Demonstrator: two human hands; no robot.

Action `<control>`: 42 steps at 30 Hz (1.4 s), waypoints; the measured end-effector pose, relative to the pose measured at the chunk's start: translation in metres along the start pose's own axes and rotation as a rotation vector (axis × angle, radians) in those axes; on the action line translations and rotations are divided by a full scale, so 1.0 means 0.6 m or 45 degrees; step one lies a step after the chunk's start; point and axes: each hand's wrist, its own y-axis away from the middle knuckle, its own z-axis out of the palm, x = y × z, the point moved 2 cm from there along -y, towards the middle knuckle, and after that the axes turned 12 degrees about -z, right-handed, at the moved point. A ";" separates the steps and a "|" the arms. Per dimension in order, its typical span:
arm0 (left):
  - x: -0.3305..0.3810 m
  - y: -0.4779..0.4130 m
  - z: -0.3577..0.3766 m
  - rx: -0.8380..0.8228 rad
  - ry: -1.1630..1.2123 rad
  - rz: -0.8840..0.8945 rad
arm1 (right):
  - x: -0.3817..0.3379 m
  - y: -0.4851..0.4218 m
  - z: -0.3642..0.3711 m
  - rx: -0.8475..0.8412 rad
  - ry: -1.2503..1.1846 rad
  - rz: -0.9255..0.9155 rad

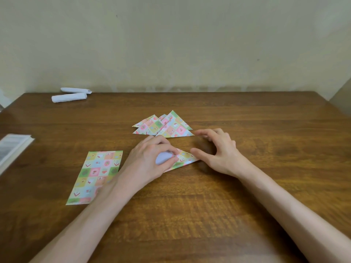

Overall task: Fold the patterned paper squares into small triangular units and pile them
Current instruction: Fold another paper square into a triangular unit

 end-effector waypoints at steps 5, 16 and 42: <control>-0.001 -0.001 0.000 0.007 -0.002 0.015 | -0.015 -0.009 0.018 0.058 0.097 0.014; -0.005 -0.001 0.005 0.050 0.028 0.033 | -0.017 -0.008 0.038 0.097 0.074 -0.104; -0.007 -0.002 0.005 0.032 0.023 0.038 | -0.018 0.001 0.040 -0.013 0.210 -0.226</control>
